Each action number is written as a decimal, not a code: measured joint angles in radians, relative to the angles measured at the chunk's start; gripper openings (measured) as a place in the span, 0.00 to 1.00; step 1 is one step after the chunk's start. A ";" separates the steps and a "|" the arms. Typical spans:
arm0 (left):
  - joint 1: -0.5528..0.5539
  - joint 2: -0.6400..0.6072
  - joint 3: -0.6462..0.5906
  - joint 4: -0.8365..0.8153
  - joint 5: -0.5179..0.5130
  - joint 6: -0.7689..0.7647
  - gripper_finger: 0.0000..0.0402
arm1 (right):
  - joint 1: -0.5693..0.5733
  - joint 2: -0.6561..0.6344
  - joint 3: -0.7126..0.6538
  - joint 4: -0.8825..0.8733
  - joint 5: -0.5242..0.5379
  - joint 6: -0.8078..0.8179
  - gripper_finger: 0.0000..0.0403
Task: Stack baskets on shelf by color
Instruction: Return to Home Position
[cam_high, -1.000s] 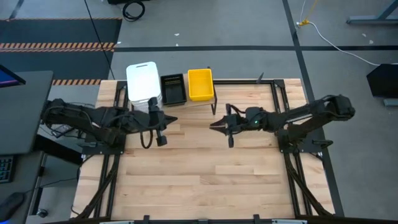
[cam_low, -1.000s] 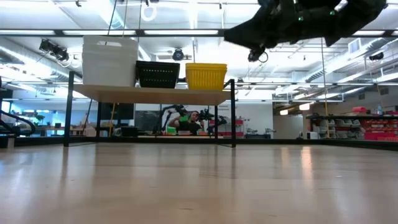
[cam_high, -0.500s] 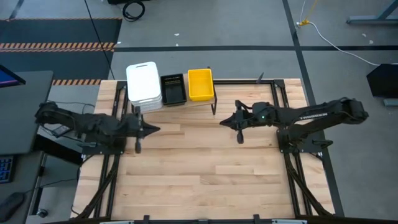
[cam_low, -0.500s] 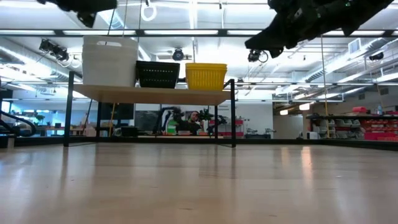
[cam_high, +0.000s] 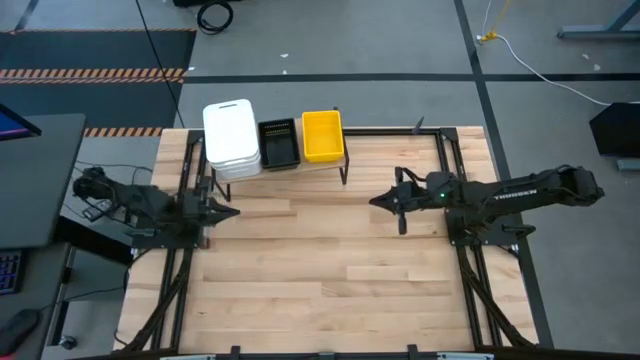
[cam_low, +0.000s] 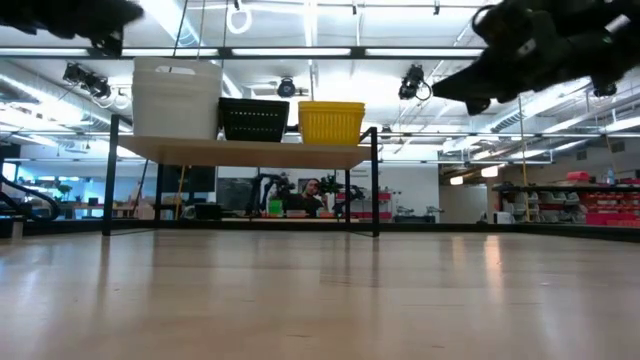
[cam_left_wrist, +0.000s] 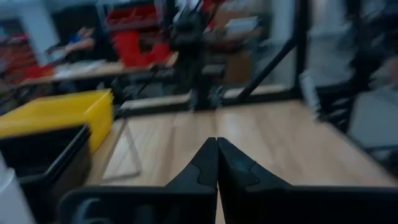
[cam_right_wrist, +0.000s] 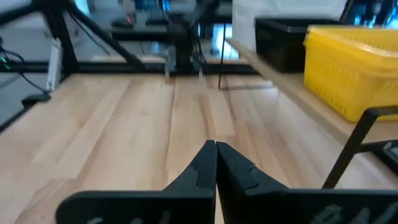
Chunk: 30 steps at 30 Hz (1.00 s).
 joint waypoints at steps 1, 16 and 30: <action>0.000 -0.036 -0.005 -0.001 0.033 0.009 0.01 | -0.003 -0.021 -0.025 0.030 -0.011 -0.006 0.01; 0.022 -0.221 -0.144 0.023 0.119 0.047 0.01 | -0.106 -0.170 -0.308 0.311 -0.153 0.008 0.02; 0.200 -0.219 -0.290 0.167 0.280 0.010 0.01 | -0.152 -0.153 -0.308 0.317 -0.184 -0.002 0.02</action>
